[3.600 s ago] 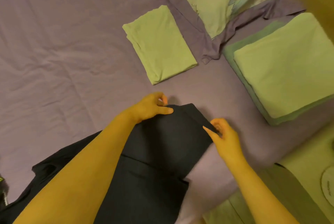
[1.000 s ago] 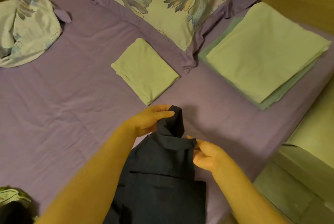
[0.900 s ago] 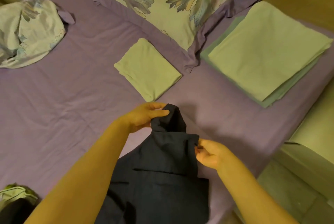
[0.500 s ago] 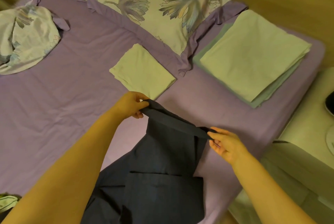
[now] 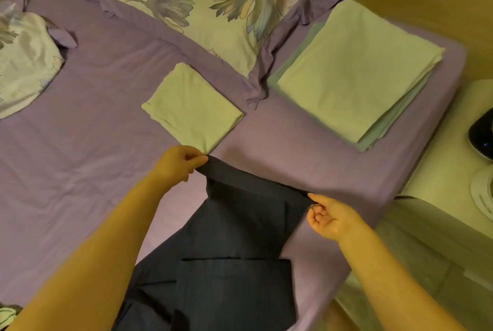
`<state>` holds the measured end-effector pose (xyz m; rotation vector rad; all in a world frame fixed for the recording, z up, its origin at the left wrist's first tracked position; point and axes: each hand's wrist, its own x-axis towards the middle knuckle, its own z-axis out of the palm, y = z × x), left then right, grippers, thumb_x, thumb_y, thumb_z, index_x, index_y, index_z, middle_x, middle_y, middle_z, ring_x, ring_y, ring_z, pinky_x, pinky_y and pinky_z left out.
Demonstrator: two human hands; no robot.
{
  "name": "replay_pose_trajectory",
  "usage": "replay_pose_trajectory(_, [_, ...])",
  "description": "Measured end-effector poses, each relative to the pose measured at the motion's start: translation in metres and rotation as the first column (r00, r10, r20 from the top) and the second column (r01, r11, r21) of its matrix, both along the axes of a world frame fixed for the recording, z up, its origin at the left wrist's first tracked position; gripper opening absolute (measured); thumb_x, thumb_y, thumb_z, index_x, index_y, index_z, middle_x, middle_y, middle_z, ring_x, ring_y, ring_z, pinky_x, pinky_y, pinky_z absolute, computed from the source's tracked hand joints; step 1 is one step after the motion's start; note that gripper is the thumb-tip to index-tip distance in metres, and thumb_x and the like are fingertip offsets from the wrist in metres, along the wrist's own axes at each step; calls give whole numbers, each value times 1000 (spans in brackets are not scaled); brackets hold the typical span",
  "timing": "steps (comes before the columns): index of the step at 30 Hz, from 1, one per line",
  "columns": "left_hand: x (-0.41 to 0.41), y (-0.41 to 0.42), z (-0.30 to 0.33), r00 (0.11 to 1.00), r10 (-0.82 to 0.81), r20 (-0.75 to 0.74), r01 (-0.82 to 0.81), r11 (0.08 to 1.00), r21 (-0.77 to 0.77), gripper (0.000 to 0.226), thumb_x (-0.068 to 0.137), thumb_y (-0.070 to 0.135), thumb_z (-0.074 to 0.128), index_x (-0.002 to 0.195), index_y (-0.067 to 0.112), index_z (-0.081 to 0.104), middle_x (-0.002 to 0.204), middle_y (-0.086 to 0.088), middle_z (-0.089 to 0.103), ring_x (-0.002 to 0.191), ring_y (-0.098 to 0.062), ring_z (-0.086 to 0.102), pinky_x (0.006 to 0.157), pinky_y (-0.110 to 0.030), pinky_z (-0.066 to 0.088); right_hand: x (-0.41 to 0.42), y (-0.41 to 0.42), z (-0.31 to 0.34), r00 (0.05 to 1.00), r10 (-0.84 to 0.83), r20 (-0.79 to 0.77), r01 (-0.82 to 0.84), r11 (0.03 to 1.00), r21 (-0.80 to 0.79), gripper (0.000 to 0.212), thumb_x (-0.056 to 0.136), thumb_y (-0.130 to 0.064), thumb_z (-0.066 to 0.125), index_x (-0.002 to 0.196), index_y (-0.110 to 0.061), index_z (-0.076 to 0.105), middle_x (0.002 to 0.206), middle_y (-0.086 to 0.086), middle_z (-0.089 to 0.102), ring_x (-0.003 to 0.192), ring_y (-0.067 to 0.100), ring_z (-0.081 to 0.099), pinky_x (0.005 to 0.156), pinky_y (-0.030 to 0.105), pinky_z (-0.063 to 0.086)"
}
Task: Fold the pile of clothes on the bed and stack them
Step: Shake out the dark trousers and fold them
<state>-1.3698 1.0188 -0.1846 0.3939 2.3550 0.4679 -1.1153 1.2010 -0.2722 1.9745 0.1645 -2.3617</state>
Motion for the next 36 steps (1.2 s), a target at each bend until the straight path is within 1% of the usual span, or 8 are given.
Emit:
replay_pose_trajectory(6, [5, 5, -18, 959, 282, -26, -274, 947, 165, 28, 99, 21, 48, 120, 6, 60, 95, -9, 58, 64, -17, 49, 60, -26, 45, 3, -5, -6, 994, 52, -93, -22, 956, 293, 20, 90, 3, 55, 82, -8, 69, 45, 1, 55, 36, 4, 49, 44, 16, 49])
replay_pose_trajectory(12, [19, 20, -24, 749, 577, 325, -661, 686, 304, 24, 102, 20, 42, 120, 9, 53, 91, -8, 60, 60, -19, 61, 57, -27, 58, 13, -7, -13, 983, -16, -181, 58, 972, 228, 20, 94, 6, 46, 89, -5, 62, 69, 11, 71, 60, 17, 71, 49, 24, 55])
replay_pose_trajectory(22, [15, 52, -44, 966, 225, 125, -253, 921, 297, 35, 97, 1, 47, 131, 12, 49, 131, -9, 51, 110, -25, 55, 92, -28, 47, 23, 0, -26, 974, 95, -204, 8, 891, 455, 34, 91, 10, 47, 113, -12, 60, 110, 12, 61, 88, 19, 69, 69, 25, 58])
replay_pose_trajectory(24, [19, 52, -56, 991, 133, 9, -131, 962, 238, 43, 94, -6, 46, 134, 10, 50, 127, -13, 54, 110, -29, 57, 100, -32, 45, 29, 0, -32, 946, 316, -73, -206, 758, 619, 47, 88, 7, 57, 128, -19, 52, 112, 2, 60, 89, 10, 64, 71, 17, 55])
replay_pose_trajectory(27, [28, 44, -77, 998, 41, -53, -32, 987, 156, 46, 90, -9, 50, 130, 12, 55, 132, -15, 47, 111, -28, 55, 101, -31, 43, 33, 0, -39, 729, 644, 234, -545, 338, 767, 61, 85, -2, 67, 136, -27, 43, 104, -7, 54, 75, 10, 56, 66, 9, 47])
replay_pose_trajectory(30, [37, 39, -95, 999, 14, -51, -8, 994, 110, 51, 91, -2, 54, 137, 20, 49, 135, -11, 36, 109, -26, 53, 103, -34, 43, 28, -4, -47, 611, 656, 443, -612, 37, 790, 49, 86, -12, 68, 130, -26, 51, 100, 0, 52, 73, 12, 54, 71, 18, 45])
replay_pose_trajectory(33, [32, 48, -108, 991, 22, -128, -6, 992, 128, 29, 93, 13, 59, 121, 15, 63, 124, -12, 42, 95, -27, 56, 99, -37, 45, 21, -2, -54, 644, 595, 481, -605, 10, 797, 22, 90, -13, 63, 112, -11, 66, 97, 4, 64, 82, 18, 60, 76, 30, 49])
replay_pose_trajectory(36, [13, 63, -114, 990, -15, -142, 34, 990, 134, 19, 93, 17, 60, 106, 6, 69, 112, -20, 54, 91, -32, 58, 93, -36, 46, 19, 4, -59, 677, 551, 489, -612, 52, 789, 15, 92, -16, 60, 100, -6, 69, 79, -8, 63, 77, 17, 61, 64, 15, 42])
